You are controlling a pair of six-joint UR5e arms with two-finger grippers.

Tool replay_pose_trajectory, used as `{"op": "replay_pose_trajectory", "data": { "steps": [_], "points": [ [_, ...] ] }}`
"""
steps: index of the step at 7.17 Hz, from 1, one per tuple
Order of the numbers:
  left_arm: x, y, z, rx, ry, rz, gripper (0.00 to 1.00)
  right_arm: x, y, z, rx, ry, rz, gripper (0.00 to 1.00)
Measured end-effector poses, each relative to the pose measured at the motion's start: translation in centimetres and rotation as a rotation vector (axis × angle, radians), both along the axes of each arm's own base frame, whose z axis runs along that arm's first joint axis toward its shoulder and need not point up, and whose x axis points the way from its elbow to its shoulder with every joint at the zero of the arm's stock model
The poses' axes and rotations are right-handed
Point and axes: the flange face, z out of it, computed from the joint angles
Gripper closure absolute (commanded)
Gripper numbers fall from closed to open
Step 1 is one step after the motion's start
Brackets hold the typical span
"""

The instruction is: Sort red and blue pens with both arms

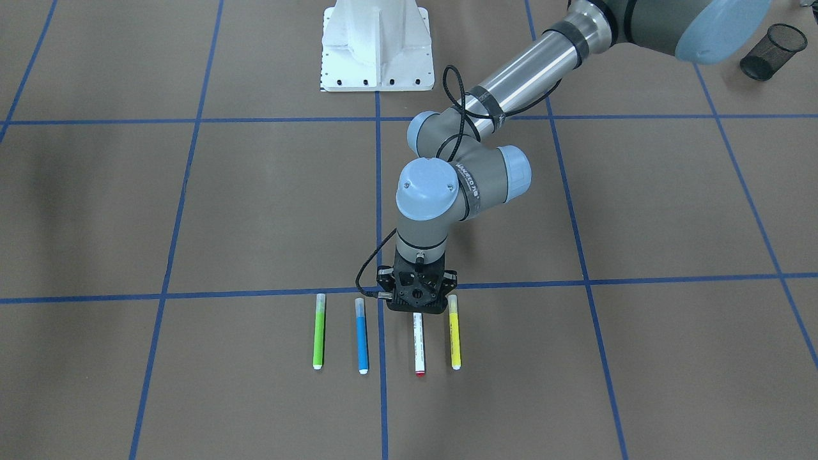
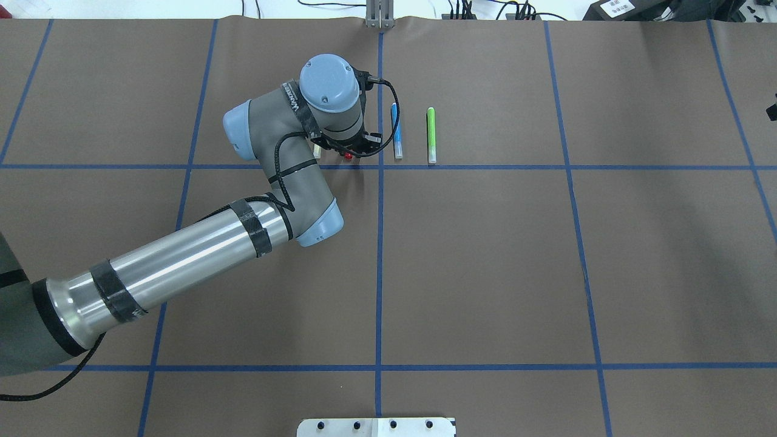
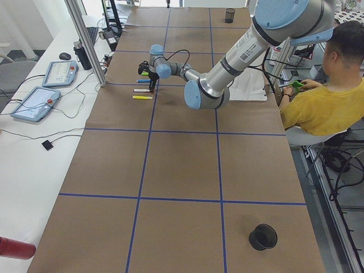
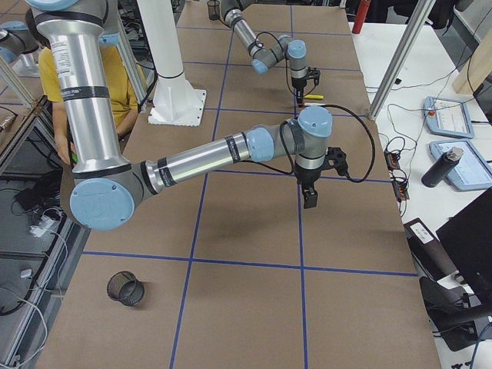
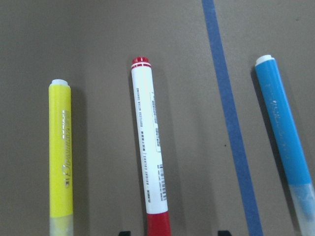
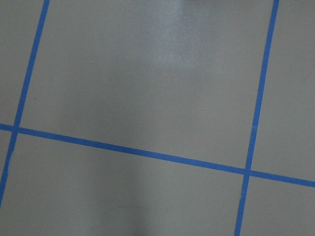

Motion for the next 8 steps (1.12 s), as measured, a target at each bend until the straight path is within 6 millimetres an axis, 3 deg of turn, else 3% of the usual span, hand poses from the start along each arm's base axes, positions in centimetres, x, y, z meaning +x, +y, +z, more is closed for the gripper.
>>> {"op": "replay_pose_trajectory", "data": {
  "steps": [5,6,8],
  "points": [
    [-0.02,0.03,0.35,-0.003,-0.003,0.001,0.66,-0.01,0.0,0.0,0.0,-0.001,0.0,0.0],
    [-0.02,0.03,0.39,-0.004,-0.003,0.001,0.71,-0.01,0.0,0.0,0.0,0.0,0.0,0.0],
    [-0.03,0.04,0.44,-0.004,-0.004,0.001,0.92,-0.01,-0.01,0.05,-0.001,0.0,0.0,0.0]
  ]
}}
